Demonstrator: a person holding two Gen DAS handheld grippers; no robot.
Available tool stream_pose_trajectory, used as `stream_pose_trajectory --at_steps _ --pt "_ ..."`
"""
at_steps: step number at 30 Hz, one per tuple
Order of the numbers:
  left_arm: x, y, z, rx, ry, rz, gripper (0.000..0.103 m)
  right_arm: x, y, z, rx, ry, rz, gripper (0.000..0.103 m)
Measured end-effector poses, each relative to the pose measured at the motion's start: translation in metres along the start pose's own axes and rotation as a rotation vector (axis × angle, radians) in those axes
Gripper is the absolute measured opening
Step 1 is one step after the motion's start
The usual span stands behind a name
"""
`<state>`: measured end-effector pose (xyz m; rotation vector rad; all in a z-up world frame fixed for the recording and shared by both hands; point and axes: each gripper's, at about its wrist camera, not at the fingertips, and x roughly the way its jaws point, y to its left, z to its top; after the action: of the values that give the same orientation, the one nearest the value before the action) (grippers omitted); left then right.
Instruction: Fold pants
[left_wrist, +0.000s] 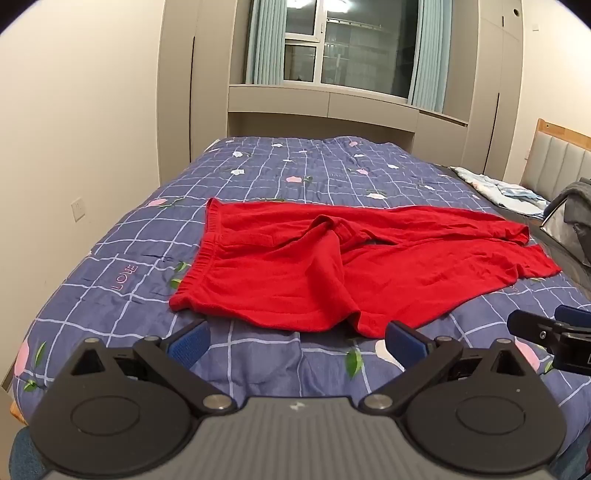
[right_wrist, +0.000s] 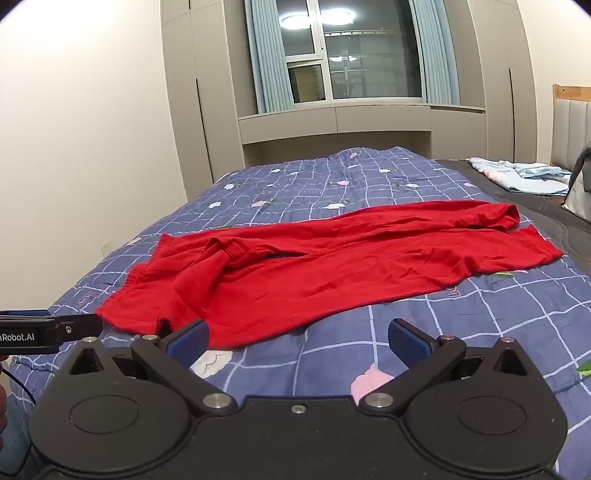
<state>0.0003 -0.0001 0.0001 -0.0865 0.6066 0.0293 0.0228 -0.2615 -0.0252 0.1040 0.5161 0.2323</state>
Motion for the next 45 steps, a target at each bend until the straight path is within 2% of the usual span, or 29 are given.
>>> stream_pose_trajectory --at_steps 25,27,45 --pt "0.006 -0.004 -0.011 0.002 0.007 0.002 0.103 0.001 -0.001 0.000 0.004 0.005 0.002 0.103" --pt "0.004 -0.004 -0.003 0.009 0.014 -0.002 0.103 0.001 -0.002 0.000 0.004 0.004 0.001 0.103" --pt "0.004 -0.005 -0.005 0.013 0.022 -0.001 0.103 0.005 0.000 -0.001 0.002 0.011 0.001 0.103"
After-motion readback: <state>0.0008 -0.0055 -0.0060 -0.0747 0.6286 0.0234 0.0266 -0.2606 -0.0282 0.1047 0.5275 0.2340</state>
